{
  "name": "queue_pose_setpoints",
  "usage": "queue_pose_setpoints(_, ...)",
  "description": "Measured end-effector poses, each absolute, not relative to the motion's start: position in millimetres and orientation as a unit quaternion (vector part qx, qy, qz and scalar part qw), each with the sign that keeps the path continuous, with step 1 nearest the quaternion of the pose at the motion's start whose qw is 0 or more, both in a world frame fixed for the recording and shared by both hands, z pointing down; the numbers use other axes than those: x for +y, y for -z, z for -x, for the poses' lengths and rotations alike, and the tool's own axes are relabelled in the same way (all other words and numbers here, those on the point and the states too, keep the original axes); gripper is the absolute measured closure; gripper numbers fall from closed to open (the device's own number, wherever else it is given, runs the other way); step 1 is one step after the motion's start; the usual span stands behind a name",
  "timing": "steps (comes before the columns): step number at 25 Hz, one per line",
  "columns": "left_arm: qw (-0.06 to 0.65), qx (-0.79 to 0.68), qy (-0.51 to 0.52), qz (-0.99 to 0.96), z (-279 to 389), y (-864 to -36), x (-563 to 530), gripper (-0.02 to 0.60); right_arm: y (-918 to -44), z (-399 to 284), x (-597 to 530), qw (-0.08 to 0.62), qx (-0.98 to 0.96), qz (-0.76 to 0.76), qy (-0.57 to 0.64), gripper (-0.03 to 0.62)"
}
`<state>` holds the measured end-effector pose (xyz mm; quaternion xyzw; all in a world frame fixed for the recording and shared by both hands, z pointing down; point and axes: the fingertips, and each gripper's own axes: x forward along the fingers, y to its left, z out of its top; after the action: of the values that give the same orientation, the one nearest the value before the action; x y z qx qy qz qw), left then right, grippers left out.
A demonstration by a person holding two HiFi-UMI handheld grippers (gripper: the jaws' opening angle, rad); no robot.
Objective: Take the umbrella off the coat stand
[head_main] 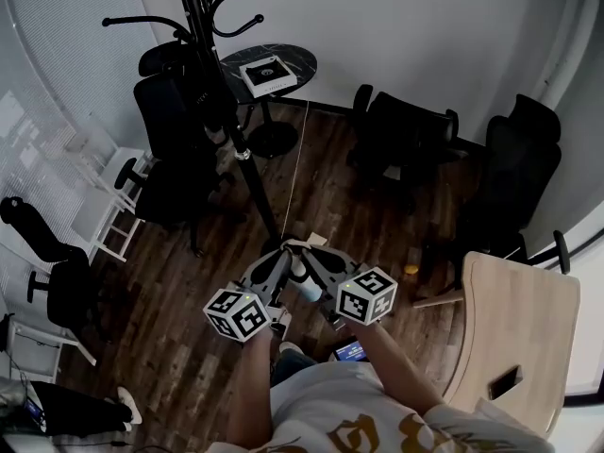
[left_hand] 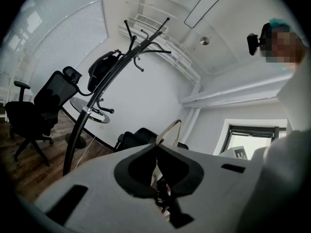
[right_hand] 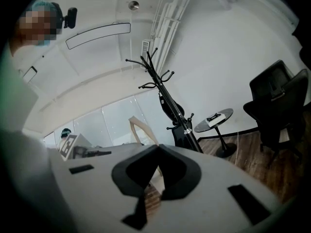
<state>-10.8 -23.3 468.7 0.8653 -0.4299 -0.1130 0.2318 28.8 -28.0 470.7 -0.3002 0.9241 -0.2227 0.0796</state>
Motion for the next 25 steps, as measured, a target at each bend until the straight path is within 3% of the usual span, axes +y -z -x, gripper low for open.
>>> queue_pose_setpoints(25,0.237,-0.425,0.114,-0.866,12,-471,-8,0.558,-474,-29,-11,0.084,0.924,0.297,0.224,0.582)
